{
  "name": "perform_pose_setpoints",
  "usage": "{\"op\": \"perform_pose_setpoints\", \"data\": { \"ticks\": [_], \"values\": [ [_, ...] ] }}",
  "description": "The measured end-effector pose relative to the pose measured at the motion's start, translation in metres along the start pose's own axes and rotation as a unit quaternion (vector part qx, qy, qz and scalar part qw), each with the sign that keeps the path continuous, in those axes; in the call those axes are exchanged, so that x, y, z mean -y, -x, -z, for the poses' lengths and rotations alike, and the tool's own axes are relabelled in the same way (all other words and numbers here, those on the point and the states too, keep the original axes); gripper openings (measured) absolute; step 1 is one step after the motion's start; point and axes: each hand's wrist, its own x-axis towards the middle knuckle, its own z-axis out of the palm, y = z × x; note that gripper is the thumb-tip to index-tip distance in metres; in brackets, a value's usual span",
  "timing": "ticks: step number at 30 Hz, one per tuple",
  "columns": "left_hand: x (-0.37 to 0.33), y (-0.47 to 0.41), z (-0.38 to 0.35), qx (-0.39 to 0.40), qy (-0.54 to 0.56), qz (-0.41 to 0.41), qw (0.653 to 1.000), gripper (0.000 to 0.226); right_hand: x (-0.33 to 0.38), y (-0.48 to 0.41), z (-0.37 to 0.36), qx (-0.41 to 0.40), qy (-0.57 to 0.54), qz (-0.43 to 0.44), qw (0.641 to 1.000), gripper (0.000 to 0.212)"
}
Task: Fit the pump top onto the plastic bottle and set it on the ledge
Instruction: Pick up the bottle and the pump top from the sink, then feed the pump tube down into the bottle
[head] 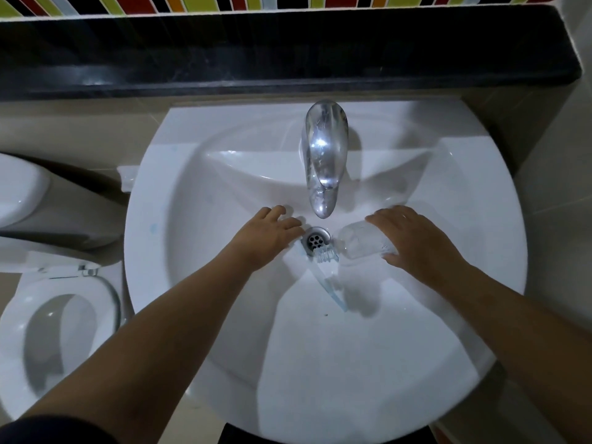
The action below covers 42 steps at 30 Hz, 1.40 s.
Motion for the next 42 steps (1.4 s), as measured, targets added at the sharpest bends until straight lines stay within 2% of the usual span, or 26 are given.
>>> {"op": "perform_pose_setpoints", "data": {
  "ticks": [4,9,19,23,29,35,42],
  "values": [
    [0.002,0.005,-0.002,0.002,-0.031,-0.017,0.999,0.039,0.001,0.004,0.000,-0.003,-0.007,-0.009,1.000,0.078],
    [0.004,0.018,0.014,-0.009,-0.026,-0.037,0.999,0.039,0.003,0.015,0.004,-0.017,-0.039,-0.030,0.999,0.074],
    [0.014,0.063,0.081,-0.098,0.095,0.059,0.989,0.035,0.027,0.034,0.038,-0.093,-0.134,-0.146,0.976,0.076],
    [0.017,0.080,0.116,-0.107,0.206,0.135,0.963,0.033,0.041,0.042,0.045,-0.112,-0.165,-0.178,0.964,0.079],
    [0.028,0.103,0.164,-0.098,0.335,0.197,0.916,0.029,0.059,0.047,0.050,-0.141,-0.183,-0.204,0.951,0.079],
    [0.031,0.114,0.201,-0.118,0.390,0.205,0.890,0.026,0.082,0.044,0.053,-0.167,-0.226,-0.224,0.933,0.077],
    [0.033,0.122,0.235,-0.160,0.482,0.234,0.829,0.023,0.093,0.037,0.065,-0.211,-0.276,-0.254,0.903,0.073]
  ]
}}
